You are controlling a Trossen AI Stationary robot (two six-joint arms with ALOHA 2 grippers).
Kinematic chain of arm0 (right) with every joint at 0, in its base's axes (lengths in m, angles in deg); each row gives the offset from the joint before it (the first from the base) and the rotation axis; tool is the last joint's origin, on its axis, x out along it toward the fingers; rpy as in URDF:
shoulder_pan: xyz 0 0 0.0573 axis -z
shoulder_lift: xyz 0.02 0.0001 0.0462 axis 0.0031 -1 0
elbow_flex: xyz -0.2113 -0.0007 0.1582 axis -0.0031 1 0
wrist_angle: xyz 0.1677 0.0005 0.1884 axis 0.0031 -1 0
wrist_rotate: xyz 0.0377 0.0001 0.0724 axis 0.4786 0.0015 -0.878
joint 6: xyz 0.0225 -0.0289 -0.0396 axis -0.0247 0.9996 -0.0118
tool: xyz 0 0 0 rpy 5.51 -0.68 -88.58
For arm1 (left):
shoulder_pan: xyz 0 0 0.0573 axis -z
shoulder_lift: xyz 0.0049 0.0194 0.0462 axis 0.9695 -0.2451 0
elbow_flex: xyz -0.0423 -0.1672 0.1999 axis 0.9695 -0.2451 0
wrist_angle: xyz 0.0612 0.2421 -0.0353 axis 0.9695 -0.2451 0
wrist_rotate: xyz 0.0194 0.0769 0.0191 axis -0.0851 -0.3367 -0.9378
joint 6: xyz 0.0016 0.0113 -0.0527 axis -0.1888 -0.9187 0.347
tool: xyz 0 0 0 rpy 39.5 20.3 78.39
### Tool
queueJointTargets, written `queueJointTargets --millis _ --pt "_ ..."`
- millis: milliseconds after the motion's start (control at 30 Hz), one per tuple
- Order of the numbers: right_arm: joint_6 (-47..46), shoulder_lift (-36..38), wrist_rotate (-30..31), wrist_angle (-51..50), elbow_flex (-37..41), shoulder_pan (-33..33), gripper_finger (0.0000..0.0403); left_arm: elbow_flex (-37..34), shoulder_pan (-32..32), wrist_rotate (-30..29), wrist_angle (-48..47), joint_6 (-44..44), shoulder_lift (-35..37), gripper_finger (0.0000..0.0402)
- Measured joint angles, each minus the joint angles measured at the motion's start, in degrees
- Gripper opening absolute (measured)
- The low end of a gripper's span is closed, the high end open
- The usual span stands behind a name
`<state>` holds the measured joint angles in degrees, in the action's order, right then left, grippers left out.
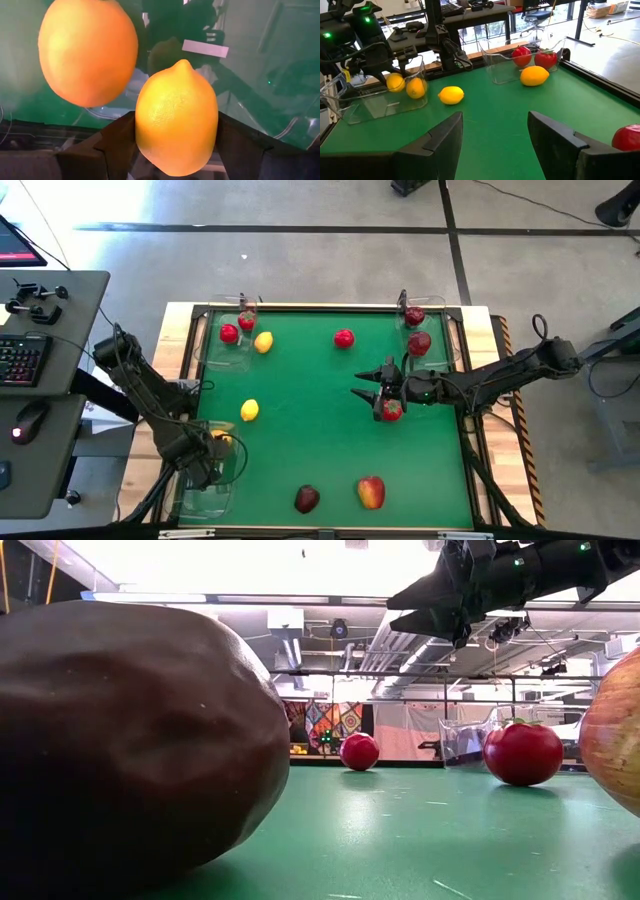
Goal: Sort produce into baskets
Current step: Put the lemon into the bottom bin
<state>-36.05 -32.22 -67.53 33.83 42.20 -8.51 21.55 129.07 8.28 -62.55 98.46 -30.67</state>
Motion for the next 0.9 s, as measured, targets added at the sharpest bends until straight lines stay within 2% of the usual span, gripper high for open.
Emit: queueJointTargets --millis 900 --pt "-0.02 0.00 0.00 -0.02 0.00 0.00 0.0216 0.04 0.00 -0.82 1.45 -1.51 0.02 0.0235"
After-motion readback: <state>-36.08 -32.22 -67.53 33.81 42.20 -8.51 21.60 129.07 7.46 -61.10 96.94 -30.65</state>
